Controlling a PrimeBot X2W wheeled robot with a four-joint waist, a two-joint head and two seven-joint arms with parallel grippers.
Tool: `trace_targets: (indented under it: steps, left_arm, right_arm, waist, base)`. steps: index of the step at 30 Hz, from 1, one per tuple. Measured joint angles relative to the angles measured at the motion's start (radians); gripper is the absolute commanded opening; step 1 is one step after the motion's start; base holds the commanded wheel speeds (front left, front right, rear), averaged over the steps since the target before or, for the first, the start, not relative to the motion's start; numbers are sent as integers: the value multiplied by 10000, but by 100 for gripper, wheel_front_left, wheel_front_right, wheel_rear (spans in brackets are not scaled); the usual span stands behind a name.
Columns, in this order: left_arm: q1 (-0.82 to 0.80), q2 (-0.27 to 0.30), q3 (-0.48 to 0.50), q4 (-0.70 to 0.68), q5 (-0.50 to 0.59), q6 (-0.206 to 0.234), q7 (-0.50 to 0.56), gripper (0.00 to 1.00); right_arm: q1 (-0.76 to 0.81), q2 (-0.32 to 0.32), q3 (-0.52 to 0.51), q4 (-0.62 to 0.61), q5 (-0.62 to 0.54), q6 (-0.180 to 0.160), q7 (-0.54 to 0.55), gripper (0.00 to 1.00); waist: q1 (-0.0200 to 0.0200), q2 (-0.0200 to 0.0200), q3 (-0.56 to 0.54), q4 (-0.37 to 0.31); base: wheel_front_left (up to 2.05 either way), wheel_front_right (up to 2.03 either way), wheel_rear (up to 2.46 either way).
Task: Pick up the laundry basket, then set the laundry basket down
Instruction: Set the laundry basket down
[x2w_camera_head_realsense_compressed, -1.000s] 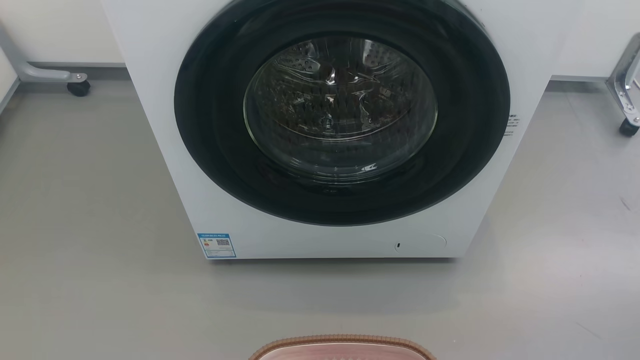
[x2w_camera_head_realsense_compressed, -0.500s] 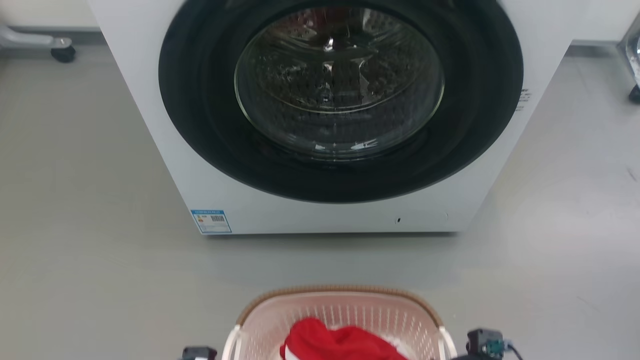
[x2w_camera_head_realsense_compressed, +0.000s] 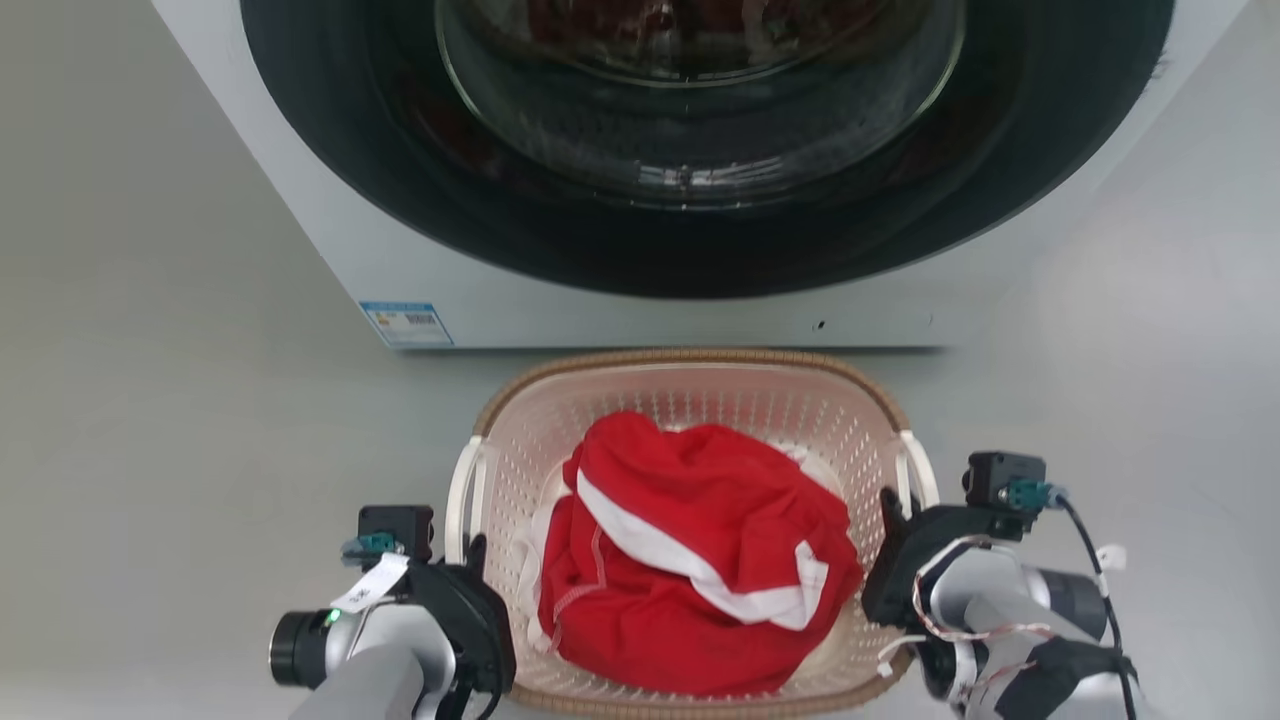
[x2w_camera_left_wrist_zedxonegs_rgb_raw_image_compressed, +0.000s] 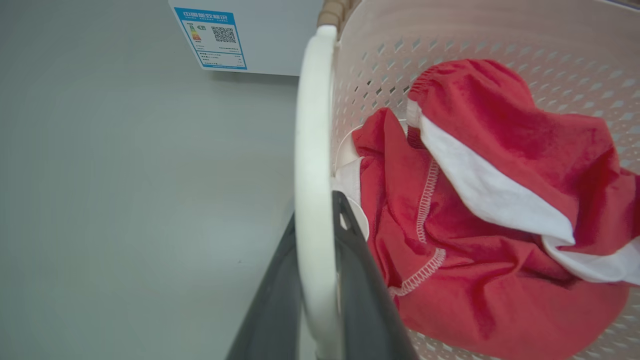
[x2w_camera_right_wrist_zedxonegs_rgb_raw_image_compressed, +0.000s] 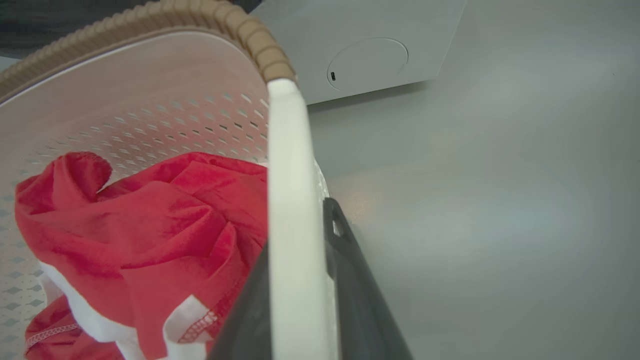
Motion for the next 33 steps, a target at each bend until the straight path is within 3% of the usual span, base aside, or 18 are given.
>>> trace_targets:
  steps: [33]
  left_arm:
    - [-3283, -136, 50, -403, 326, 326, -593, 0]
  right_arm:
    - [-3372, -625, -180, 523, -627, 280, -855, 0]
  waist:
    - [0, 1, 4905, 735]
  base:
    - [0, 0, 0]
